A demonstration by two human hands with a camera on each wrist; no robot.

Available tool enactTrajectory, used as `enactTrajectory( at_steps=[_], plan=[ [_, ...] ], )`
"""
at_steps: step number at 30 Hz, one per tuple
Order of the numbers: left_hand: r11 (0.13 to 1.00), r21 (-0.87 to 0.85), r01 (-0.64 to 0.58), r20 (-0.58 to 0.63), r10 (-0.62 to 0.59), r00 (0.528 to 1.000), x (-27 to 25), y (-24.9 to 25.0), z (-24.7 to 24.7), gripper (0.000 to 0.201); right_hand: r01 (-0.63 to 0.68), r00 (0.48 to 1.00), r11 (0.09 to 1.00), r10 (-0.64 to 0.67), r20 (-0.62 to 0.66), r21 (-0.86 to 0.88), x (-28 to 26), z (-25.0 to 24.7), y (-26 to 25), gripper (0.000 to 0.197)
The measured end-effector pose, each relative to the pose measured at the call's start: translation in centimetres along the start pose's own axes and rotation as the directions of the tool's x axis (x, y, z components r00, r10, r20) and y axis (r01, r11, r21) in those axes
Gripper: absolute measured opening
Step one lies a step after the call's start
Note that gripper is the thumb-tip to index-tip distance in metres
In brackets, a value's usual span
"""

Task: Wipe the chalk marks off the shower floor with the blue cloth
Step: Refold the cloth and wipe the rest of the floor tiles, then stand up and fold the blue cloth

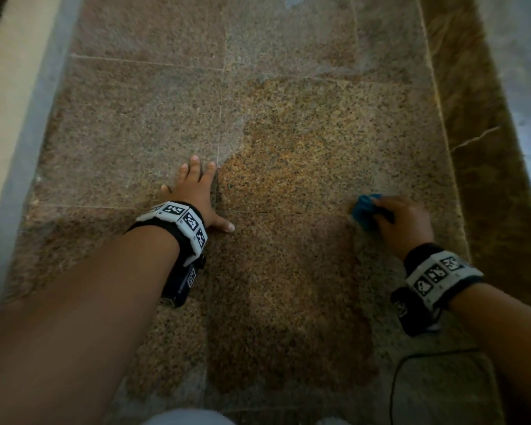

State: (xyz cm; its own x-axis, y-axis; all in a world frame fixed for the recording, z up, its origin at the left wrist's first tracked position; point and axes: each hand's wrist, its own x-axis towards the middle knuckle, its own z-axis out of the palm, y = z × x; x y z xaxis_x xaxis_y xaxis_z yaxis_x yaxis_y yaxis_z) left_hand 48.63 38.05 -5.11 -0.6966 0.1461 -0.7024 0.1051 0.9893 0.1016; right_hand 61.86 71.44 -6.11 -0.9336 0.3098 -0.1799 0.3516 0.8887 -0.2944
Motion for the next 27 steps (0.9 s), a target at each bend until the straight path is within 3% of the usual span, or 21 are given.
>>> enactTrajectory(
  at_steps=[5, 9, 13, 15, 19, 27],
  plan=[
    [0.999, 0.027, 0.024, -0.016, -0.024, 1.0, -0.4, 0.5, 0.4, 0.13, 0.106, 0.967, 0.987, -0.075, 0.243, -0.118, -5.9, 0.5, -1.7, 0.037],
    [0.999, 0.035, 0.021, 0.009, -0.022, 1.0, -1.1, 1.2, 0.2, 0.122, 0.156, 0.882, 0.961, -0.03, 0.47, -0.23, -9.4, -0.2, -2.9, 0.042],
    [0.998, 0.031, -0.058, 0.075, 0.056, 0.996, -3.2, 1.7, -0.3, 0.1, 0.187, 0.775, 0.961, -0.017, 0.632, -0.202, -8.7, -2.4, -4.5, 0.037],
    [0.992, 0.036, -0.119, 0.065, 0.117, 0.991, -4.2, 1.8, -1.4, 0.095, 0.166, 0.786, 0.972, -0.03, 0.618, -0.165, -7.3, -3.9, -5.7, 0.035],
    [0.976, 0.082, -0.201, 0.01, 0.201, 0.98, -5.4, 2.2, -4.9, 0.091, 0.174, 0.898, 0.984, -0.145, 0.415, -0.033, -4.3, -7.1, -8.8, 0.032],
    [0.908, -0.02, -0.418, -0.124, 0.413, 0.902, -11.4, 6.9, -12.0, 0.072, 0.109, 0.963, 0.981, -0.145, 0.226, 0.162, -0.4, -16.6, -14.5, 0.02]
  ],
)
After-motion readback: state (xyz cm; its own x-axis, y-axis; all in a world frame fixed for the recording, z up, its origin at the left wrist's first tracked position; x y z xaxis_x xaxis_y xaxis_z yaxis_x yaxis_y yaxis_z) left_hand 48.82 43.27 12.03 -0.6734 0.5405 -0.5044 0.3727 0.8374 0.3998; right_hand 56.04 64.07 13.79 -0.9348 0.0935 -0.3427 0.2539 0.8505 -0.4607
